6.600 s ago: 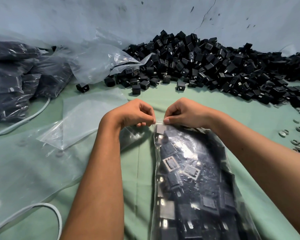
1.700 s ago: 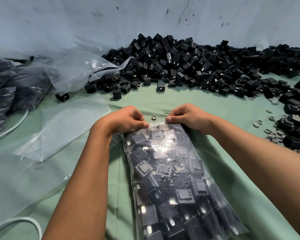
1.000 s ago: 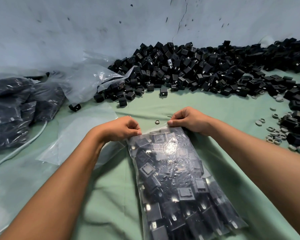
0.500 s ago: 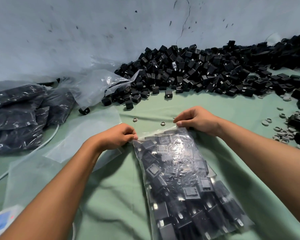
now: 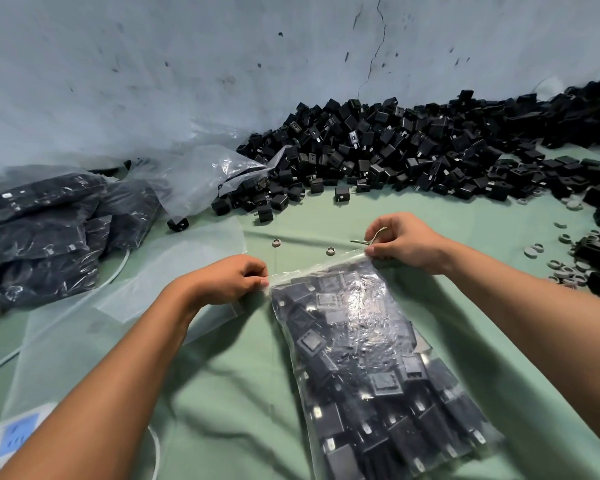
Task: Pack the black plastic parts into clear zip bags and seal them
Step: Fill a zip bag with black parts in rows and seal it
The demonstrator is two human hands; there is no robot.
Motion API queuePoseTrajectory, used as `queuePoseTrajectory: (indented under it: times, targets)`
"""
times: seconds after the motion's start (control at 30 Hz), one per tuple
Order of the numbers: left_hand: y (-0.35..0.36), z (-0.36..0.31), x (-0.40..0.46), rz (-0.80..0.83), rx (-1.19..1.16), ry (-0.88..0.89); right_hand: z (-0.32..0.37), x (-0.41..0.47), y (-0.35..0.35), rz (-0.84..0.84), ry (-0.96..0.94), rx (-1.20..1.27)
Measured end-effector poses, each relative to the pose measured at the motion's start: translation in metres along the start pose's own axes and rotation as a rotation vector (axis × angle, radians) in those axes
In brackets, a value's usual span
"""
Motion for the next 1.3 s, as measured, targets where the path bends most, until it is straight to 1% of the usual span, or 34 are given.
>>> queuePoseTrajectory:
  times: [0.07,0.1,0.13,0.17,0.2,0.23,0.27,0.3,0.37,0.4,0.43,0.47,0.5,0.57,0.63,0.73,0.8,0.83,0.9,0.97,1.03,1.1,1.2,1.3]
  targets:
    - [-0.004,-0.003,0.001,-0.029,0.101,0.005,0.0,-0.003,0.0,-0.106,-0.022,-0.011]
    - [-0.007,-0.004,0.001,-0.082,0.141,-0.003,0.0,-0.006,-0.003,-0.179,-0.019,-0.003]
    - [-0.01,-0.005,-0.001,-0.168,0.168,-0.015,-0.002,-0.011,-0.008,-0.259,0.002,-0.013]
    - [-0.014,-0.007,-0.005,-0.28,0.185,-0.036,-0.004,-0.018,-0.013,-0.325,0.042,-0.088]
    - [-0.018,-0.007,-0.013,-0.407,0.186,-0.08,-0.004,-0.026,-0.017,-0.352,0.089,-0.214]
    - [-0.019,-0.005,-0.023,-0.506,0.154,-0.147,-0.005,-0.034,-0.017,-0.327,0.14,-0.34]
    - [-0.015,-0.003,-0.031,-0.537,0.063,-0.226,-0.006,-0.041,-0.013,-0.261,0.187,-0.425]
    - [-0.002,-0.002,-0.036,-0.485,-0.087,-0.303,-0.006,-0.05,-0.007,-0.181,0.226,-0.476]
    - [0.037,-0.013,-0.042,-0.278,-0.441,-0.404,-0.005,-0.068,0.014,-0.035,0.28,-0.541]
    - [0.053,-0.022,-0.042,-0.232,-0.565,-0.413,-0.004,-0.076,0.024,0.023,0.294,-0.571]
    - [0.06,-0.027,-0.043,-0.252,-0.623,-0.41,0.0,-0.084,0.033,0.062,0.29,-0.597]
    - [0.064,-0.03,-0.042,-0.306,-0.644,-0.406,0.004,-0.089,0.041,0.083,0.275,-0.585]
    - [0.066,-0.031,-0.041,-0.364,-0.664,-0.4,0.006,-0.093,0.045,0.102,0.261,-0.511]
    - [0.071,-0.032,-0.041,-0.443,-0.764,-0.363,0.012,-0.098,0.052,0.144,0.244,-0.231]
    - [0.07,-0.037,-0.042,-0.522,-0.899,-0.309,0.017,-0.1,0.056,0.153,0.186,0.007]
    - [0.043,-0.046,-0.044,-0.716,-1.014,-0.211,0.022,-0.101,0.058,0.148,0.041,0.14]
    - [0.009,-0.05,-0.049,-0.804,-0.932,-0.134,0.025,-0.104,0.061,0.192,-0.018,0.16]
    - [-0.008,-0.053,-0.049,-0.795,-0.839,-0.087,0.027,-0.107,0.062,0.216,-0.037,0.156]
    - [-0.031,-0.058,-0.05,-0.682,-0.633,-0.013,0.031,-0.11,0.064,0.266,-0.055,0.138]
    - [-0.039,-0.059,-0.047,-0.531,-0.498,-0.001,0.033,-0.113,0.065,0.297,-0.059,0.105]
    - [-0.038,-0.061,-0.042,-0.434,-0.419,-0.005,0.033,-0.114,0.069,0.324,-0.057,0.067]
    - [-0.032,-0.065,-0.034,-0.398,-0.41,0.017,0.033,-0.113,0.076,0.353,-0.044,0.049]
    - [-0.026,-0.068,-0.023,-0.406,-0.429,0.054,0.038,-0.11,0.088,0.418,-0.025,0.047]
    - [-0.032,-0.062,-0.02,-0.517,-0.36,0.084,0.039,-0.107,0.092,0.426,-0.026,0.045]
Point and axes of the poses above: each hand's wrist, its own x-axis towards the middle knuckle, its own y-axis out of the palm, z = x × y, the point moved 7 cm from there along x, towards the middle knuckle, and after that the axes turned 11 degrees about y, right-handed, at the moved point
